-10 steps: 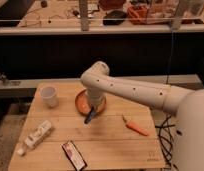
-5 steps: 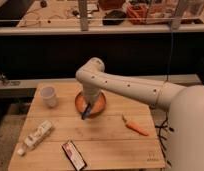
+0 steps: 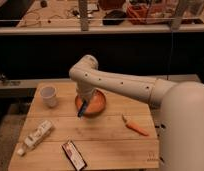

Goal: Place the white sponge in the ceramic cup

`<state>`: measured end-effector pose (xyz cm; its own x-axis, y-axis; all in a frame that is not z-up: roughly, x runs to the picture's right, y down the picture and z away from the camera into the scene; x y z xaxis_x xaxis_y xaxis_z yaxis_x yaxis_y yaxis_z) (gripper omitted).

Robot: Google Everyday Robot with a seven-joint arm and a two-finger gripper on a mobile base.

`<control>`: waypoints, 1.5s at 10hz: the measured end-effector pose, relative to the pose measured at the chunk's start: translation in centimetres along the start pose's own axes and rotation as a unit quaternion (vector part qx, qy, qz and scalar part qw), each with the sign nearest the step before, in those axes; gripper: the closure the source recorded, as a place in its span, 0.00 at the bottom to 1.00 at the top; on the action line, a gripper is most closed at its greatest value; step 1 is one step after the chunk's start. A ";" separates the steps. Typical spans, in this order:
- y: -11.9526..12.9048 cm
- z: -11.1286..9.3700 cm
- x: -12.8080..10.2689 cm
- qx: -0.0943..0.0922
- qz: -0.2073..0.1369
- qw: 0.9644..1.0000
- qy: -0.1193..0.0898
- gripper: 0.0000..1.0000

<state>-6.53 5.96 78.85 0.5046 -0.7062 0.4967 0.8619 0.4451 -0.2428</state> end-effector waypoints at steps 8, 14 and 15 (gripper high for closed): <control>-4.5 -0.8 0.6 0.006 -0.025 0.999 0.035 0.99; -7.2 -1.7 1.1 0.024 -0.029 0.998 0.055 0.99; -7.5 -1.8 1.1 0.026 -0.030 0.998 0.057 0.99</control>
<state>-12.41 0.85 79.71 0.4567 -0.7891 0.4107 0.8887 0.4252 -0.1712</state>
